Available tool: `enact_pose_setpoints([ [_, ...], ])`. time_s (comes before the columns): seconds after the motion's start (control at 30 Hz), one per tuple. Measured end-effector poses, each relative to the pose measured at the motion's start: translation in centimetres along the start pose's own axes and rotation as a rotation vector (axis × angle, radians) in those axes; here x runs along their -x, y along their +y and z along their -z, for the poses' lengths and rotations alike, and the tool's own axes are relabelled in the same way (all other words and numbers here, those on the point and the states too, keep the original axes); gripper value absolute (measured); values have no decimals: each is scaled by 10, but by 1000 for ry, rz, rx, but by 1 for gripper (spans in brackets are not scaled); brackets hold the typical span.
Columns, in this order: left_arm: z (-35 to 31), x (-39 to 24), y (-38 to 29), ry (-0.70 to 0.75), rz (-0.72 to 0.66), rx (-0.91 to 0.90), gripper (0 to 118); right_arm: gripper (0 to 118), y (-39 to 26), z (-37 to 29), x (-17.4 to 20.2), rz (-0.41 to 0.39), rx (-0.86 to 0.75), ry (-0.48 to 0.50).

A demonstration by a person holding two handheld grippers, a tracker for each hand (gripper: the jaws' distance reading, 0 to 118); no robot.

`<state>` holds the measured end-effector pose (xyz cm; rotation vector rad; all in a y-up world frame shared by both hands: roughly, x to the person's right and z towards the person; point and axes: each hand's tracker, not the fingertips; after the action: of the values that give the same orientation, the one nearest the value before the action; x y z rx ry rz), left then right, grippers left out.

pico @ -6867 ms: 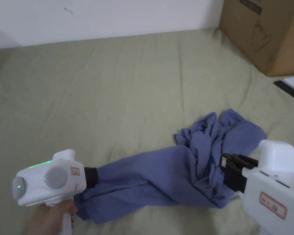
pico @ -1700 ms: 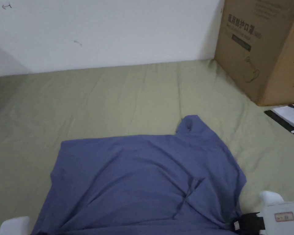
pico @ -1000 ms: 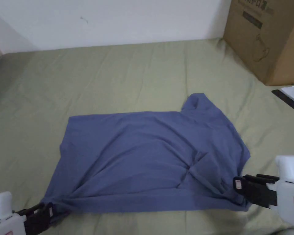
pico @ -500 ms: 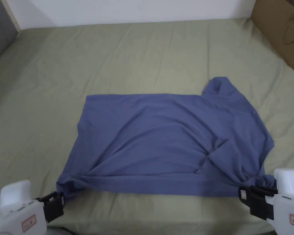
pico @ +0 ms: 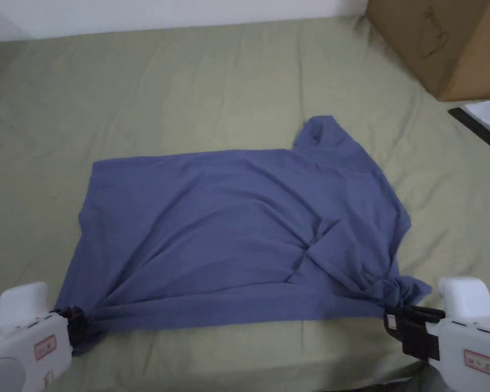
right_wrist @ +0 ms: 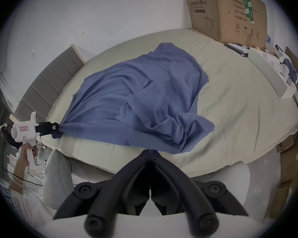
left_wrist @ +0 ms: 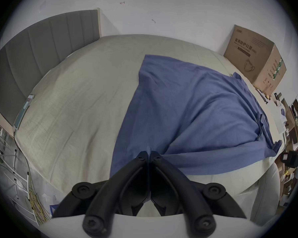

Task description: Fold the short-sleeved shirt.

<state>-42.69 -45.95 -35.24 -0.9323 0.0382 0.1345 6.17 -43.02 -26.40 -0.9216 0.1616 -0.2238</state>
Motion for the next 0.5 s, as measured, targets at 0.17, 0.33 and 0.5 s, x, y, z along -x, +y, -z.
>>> enact_pose_setpoints([
  [0.17, -14, 8, 7, -19, -64, -31, 1, 98, 6, -1, 3, -72, -1, -78],
  [0.33, -28, 0, 12, -27, -39, -38, 1, 98, 18, 6, -6, -103, -29, -92],
  [0.5, -24, -6, 12, -5, 0, -31, 1, 41, 28, 27, -10, -165, 7, -117],
])
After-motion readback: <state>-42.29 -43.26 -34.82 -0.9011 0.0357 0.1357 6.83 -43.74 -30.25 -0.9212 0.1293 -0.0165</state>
